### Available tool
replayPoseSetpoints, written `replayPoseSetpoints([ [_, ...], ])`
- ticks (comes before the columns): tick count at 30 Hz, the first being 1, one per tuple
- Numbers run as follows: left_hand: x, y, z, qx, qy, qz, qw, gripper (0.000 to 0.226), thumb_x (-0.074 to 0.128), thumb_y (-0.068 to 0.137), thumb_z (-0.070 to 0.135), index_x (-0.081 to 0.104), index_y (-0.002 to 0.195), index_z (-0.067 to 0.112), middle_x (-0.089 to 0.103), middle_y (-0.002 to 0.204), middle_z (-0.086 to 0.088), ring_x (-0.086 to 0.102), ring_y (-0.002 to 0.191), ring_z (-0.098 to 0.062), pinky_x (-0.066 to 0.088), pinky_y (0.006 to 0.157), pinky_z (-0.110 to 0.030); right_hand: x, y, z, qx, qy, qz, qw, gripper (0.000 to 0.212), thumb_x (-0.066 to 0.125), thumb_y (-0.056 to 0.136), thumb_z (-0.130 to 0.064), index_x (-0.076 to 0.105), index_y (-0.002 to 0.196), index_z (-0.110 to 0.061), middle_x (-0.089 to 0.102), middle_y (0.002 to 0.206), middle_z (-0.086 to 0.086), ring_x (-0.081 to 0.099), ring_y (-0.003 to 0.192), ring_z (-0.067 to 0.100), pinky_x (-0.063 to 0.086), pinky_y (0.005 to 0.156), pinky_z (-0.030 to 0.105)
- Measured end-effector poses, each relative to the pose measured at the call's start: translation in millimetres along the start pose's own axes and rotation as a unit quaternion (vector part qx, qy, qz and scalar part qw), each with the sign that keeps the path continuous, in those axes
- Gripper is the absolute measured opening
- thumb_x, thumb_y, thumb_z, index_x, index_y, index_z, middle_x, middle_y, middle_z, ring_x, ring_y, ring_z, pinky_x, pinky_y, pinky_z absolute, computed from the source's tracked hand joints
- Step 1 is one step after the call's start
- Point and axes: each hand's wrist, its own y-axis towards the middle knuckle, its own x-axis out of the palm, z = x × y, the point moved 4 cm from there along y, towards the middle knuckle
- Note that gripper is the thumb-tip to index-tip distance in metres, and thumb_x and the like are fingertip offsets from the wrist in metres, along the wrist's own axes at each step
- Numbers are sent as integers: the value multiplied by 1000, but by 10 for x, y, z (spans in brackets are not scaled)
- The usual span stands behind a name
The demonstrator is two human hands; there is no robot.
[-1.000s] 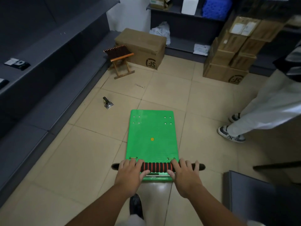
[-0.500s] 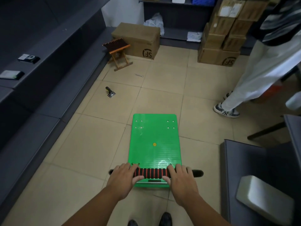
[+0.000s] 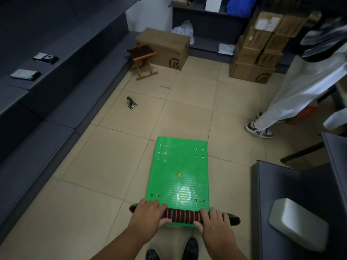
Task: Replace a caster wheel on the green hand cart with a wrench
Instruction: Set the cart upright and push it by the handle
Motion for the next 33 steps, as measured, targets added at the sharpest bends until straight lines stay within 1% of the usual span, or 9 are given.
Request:
replayPoseSetpoints([
  [5,-84,135,-74,-13,16,-63,998,55,38,99,68,51,131,25,62,122,-3,59,112,-25,38,97,-41,-31,134,-20,-8,-10,-31,999,73,4,103,-56,65,96,-16,57,76,8,54,63,28,48,60,44],
  [16,-372,715,-348,-16,-23,-26,999,53,44,98,66,53,133,27,63,123,2,59,113,-20,41,94,-36,-190,829,46,-3,2,-85,996,77,0,101,-58,67,96,-21,59,75,5,59,63,25,54,60,46],
  [19,-535,1037,-452,-12,1,-33,999,55,41,98,68,53,134,28,64,122,1,60,112,-21,41,91,-37,-323,1224,115,-15,-12,-102,995,67,6,100,-56,61,109,-20,62,89,8,61,78,29,51,72,48],
  [21,-651,1229,-516,-26,-11,-31,999,54,42,98,67,54,134,28,64,121,1,60,111,-21,41,91,-36,-360,1424,192,-4,27,-152,988,74,4,101,-56,68,99,-18,61,79,10,61,68,31,53,64,50],
  [22,-749,1354,-559,-27,-7,-33,999,54,42,98,67,54,134,28,64,120,1,60,111,-21,41,91,-36,-431,1559,206,-10,17,-138,990,80,-1,100,-57,68,101,-18,62,81,10,61,71,31,54,67,52],
  [24,-934,1635,-664,-14,16,-47,999,55,41,98,67,55,134,26,65,120,0,62,109,-23,43,90,-36,-550,1849,214,-16,44,-150,988,78,-5,96,-61,56,123,-21,60,109,10,59,100,30,46,96,52],
  [26,-1107,1944,-803,-16,37,-51,998,55,40,99,66,54,134,26,65,120,-1,63,107,-23,46,88,-36,-651,2200,290,-17,71,-154,985,58,16,100,-61,44,133,-22,50,126,6,48,116,25,36,108,44],
  [29,-1302,2385,-957,-28,41,-40,998,52,39,100,65,53,133,27,64,117,1,62,106,-20,49,85,-36,-781,2758,435,-39,91,-141,985,41,44,101,-50,46,129,-20,50,126,4,48,114,23,43,99,39],
  [33,-1446,2948,-1123,-33,28,-28,999,53,38,100,66,52,132,27,63,115,2,61,103,-18,50,84,-35,-872,3364,636,-38,97,-138,985,33,49,102,-42,49,126,-20,51,123,3,49,110,21,43,96,36],
])
